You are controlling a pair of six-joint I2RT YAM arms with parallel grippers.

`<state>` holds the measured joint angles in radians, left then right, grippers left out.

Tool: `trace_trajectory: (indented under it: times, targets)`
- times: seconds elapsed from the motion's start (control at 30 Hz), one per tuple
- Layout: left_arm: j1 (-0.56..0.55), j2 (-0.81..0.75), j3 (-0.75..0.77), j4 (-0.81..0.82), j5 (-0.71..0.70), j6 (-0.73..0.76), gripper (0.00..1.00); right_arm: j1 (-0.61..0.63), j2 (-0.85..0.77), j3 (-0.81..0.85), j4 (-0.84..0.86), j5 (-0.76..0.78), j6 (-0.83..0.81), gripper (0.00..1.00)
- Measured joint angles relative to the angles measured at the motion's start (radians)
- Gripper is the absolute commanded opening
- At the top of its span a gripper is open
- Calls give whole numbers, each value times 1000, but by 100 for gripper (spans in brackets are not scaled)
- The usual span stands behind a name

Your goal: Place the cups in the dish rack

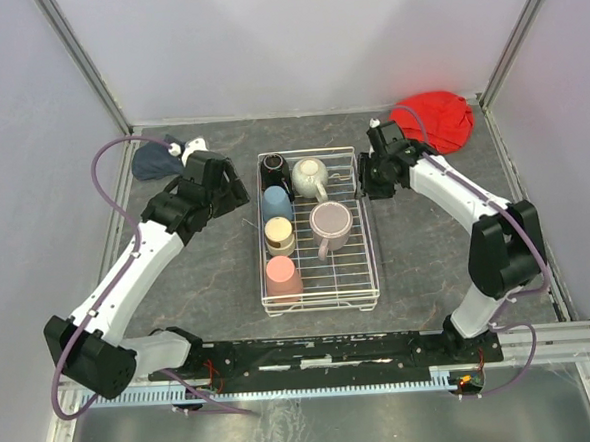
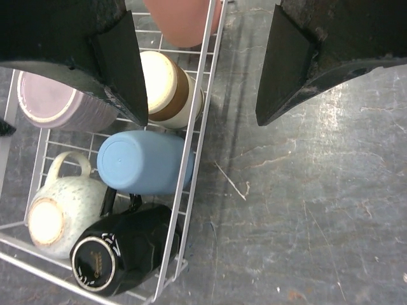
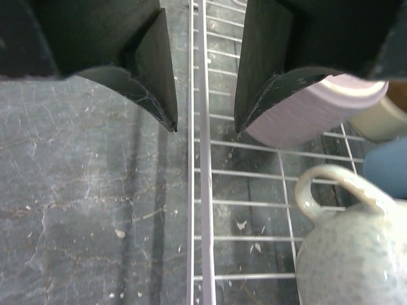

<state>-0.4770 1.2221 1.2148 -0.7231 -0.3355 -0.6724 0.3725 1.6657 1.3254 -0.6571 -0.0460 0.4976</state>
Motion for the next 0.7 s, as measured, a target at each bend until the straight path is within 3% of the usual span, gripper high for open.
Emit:
trace_trajectory:
  times: [0.17, 0.3, 0.47, 0.7]
  targets:
    - [23, 17, -16, 14, 51, 0, 75, 15, 81, 66, 5, 57, 2, 40]
    - [40, 19, -18, 37, 76, 0, 75, 26, 151, 123, 1, 115, 3, 27]
    - [68, 19, -25, 53, 103, 2, 75, 32, 225, 201, -26, 165, 14, 2]
    - [103, 26, -34, 69, 129, 8, 75, 49, 280, 293, -124, 212, -6, 1]
